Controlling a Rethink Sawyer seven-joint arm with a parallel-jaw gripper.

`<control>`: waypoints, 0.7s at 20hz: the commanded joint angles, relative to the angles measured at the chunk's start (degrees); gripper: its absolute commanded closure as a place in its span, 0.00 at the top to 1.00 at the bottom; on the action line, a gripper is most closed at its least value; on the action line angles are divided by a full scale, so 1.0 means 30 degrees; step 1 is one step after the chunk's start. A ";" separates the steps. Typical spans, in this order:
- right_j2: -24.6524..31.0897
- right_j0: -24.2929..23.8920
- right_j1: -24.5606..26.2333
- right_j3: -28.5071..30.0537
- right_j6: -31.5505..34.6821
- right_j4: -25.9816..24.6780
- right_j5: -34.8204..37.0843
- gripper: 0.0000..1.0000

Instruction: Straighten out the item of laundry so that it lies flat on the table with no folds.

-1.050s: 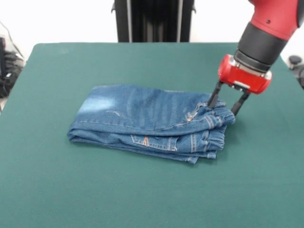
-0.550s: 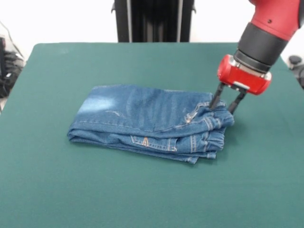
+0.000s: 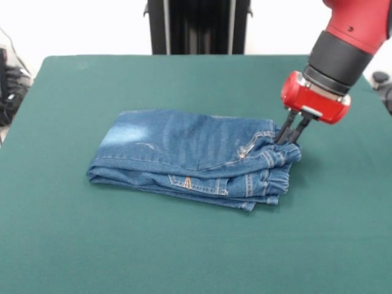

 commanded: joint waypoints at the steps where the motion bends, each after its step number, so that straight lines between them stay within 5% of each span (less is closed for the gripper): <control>1: 0.0353 0.0550 0.0836 -0.0248 0.6195 0.1532 -0.0489 0.00; 14: 0.0923 0.0628 -0.0024 0.0588 0.6108 0.1541 -0.0195 0.00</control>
